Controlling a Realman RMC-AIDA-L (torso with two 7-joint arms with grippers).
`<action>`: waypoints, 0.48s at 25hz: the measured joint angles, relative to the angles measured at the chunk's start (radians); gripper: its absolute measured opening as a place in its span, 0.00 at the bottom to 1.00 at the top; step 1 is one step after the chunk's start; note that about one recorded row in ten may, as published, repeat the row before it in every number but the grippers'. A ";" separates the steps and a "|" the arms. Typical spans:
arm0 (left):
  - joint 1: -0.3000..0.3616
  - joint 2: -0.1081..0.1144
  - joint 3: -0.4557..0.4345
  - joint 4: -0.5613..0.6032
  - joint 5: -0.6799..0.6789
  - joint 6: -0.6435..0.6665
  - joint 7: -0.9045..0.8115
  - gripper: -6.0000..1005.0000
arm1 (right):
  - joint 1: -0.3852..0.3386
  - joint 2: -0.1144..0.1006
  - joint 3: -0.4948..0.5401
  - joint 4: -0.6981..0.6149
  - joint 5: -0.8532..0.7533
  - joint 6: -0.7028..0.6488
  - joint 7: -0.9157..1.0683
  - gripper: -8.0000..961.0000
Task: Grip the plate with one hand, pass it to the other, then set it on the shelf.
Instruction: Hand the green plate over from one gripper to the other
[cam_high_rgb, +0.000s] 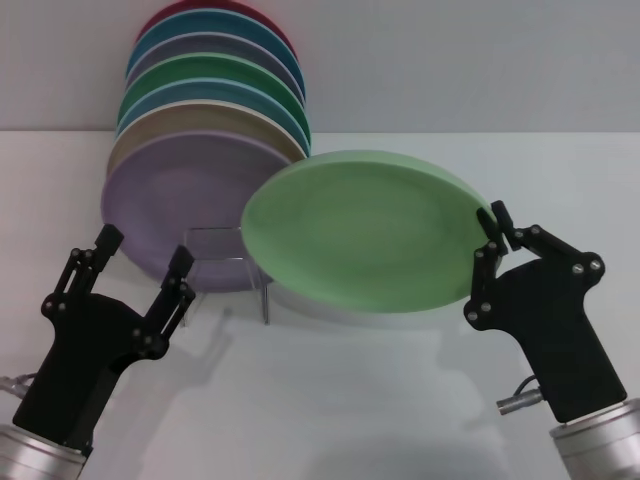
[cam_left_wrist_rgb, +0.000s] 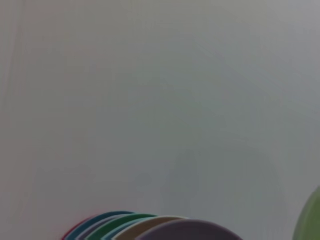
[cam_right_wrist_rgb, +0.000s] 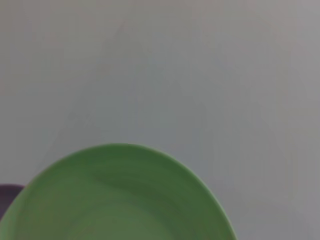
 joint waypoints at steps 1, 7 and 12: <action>-0.003 -0.001 0.000 -0.001 0.000 -0.005 0.000 0.75 | 0.000 0.000 0.000 0.000 0.000 0.000 0.000 0.07; -0.020 -0.001 0.008 -0.020 0.000 -0.055 0.001 0.75 | 0.051 -0.001 -0.073 0.002 0.101 0.001 -0.051 0.07; -0.032 -0.001 0.011 -0.023 0.000 -0.080 0.001 0.75 | 0.091 -0.001 -0.109 0.001 0.147 0.008 -0.053 0.08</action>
